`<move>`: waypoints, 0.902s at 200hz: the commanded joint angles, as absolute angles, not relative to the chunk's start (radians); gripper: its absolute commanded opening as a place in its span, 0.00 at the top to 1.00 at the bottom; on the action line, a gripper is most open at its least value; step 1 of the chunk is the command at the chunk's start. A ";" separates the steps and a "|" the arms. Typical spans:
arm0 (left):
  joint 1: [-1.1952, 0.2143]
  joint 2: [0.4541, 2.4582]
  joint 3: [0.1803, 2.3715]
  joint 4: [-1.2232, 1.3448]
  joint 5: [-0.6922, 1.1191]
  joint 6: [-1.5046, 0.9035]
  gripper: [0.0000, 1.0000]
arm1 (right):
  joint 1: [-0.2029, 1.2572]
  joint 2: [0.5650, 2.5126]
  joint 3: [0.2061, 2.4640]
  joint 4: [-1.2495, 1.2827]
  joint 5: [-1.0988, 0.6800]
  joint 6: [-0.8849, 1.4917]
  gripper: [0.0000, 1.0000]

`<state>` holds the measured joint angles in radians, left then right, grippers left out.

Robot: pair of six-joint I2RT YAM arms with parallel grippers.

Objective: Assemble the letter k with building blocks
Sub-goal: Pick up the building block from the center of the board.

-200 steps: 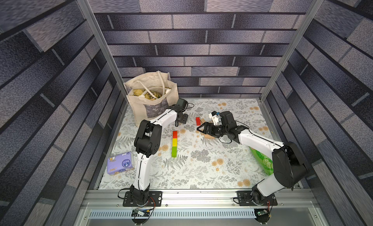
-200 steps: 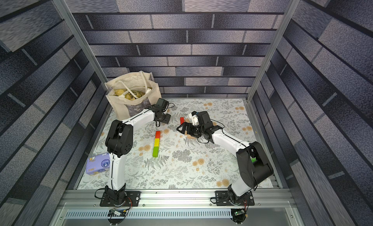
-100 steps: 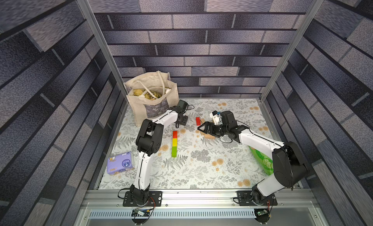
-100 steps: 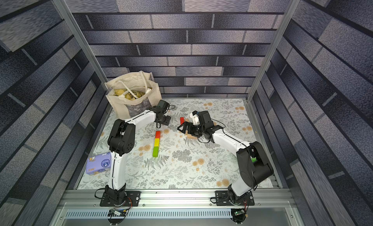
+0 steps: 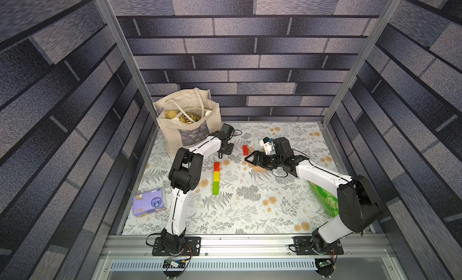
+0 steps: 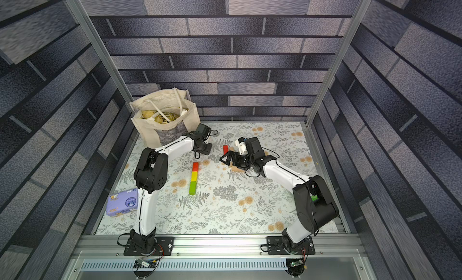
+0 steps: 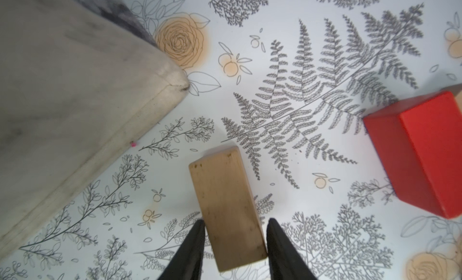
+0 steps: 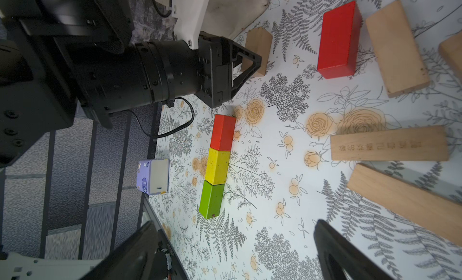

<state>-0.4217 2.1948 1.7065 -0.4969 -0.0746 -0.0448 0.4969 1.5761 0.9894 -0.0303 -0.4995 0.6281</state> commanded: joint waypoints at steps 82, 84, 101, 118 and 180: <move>-0.443 2.232 1.757 -0.551 -0.079 -0.107 0.50 | 0.488 1.536 0.946 -0.021 -0.503 0.632 0.00; -0.443 2.232 1.756 -0.552 -0.078 -0.109 0.51 | 0.488 1.536 0.946 -0.021 -0.503 0.632 0.00; -0.442 2.243 1.776 -0.564 -0.081 -0.127 0.52 | 0.489 1.538 0.950 -0.020 -0.504 0.630 0.00; -0.442 2.262 1.809 -0.592 -0.098 -0.144 0.56 | 0.488 1.537 0.953 -0.020 -0.505 0.629 0.00; -0.449 2.274 1.841 -0.613 -0.116 -0.163 0.65 | 0.487 1.529 0.944 -0.022 -0.506 0.624 0.00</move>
